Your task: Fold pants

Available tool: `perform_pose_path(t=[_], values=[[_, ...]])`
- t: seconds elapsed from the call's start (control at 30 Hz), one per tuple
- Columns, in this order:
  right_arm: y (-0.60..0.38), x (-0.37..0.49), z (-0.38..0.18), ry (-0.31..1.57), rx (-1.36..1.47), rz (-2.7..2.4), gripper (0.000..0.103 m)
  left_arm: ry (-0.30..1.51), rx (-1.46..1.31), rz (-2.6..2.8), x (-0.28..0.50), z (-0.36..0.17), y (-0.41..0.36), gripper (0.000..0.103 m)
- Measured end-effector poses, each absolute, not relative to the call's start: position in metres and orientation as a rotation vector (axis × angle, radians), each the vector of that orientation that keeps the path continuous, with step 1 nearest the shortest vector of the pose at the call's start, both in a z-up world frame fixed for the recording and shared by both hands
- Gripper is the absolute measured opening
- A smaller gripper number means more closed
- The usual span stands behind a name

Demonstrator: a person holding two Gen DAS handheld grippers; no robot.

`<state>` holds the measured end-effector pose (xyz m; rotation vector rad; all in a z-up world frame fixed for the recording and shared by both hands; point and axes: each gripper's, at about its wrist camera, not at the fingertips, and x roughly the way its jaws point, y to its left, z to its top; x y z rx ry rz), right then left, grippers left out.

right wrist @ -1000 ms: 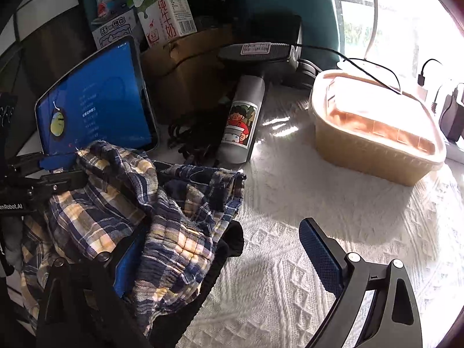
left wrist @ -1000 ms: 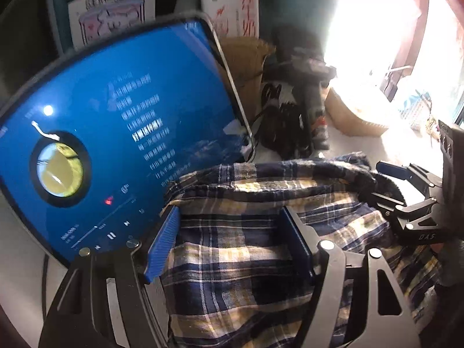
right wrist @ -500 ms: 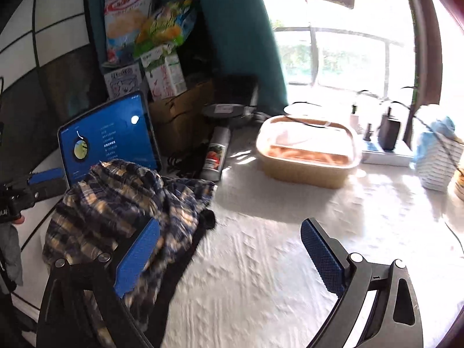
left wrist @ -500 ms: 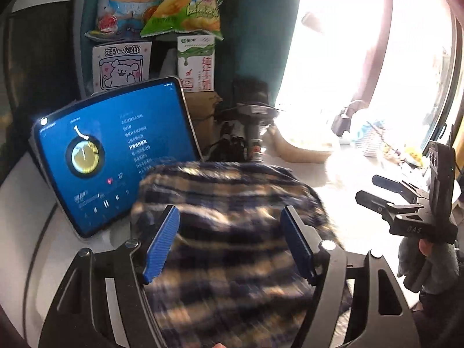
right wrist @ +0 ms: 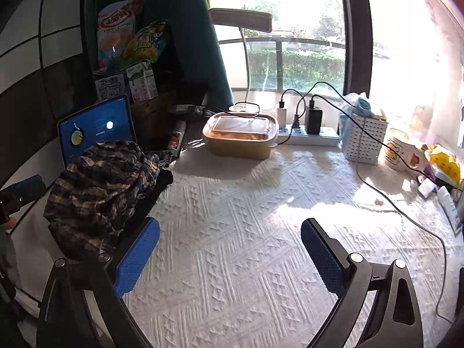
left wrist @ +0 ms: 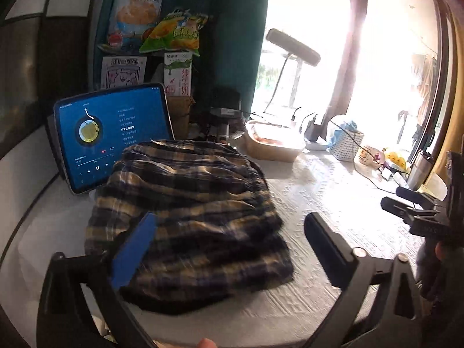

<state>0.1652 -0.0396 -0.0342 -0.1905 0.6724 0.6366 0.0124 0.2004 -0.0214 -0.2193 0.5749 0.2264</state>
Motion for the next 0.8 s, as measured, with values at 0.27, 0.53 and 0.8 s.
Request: perform_pose_path(t=[0.27, 0.53, 0.8], values=[[-0.109, 0.120, -0.003, 0.588, -0.189, 0.535, 0.103, 0.470, -0.218, 0.197, -0.016, 0.000, 0.156, 0.102], [-0.168, 0.077, 0.027, 0.497, -0.132, 0.446, 0.103, 0.392, -0.146, 0.166, -0.029, 0.035, 0.124, 0.102], [-0.209, 0.032, 0.058, 0.375, -0.083, 0.380, 0.103, 0.336, -0.075, 0.207, -0.046, 0.054, 0.099, 0.102]])
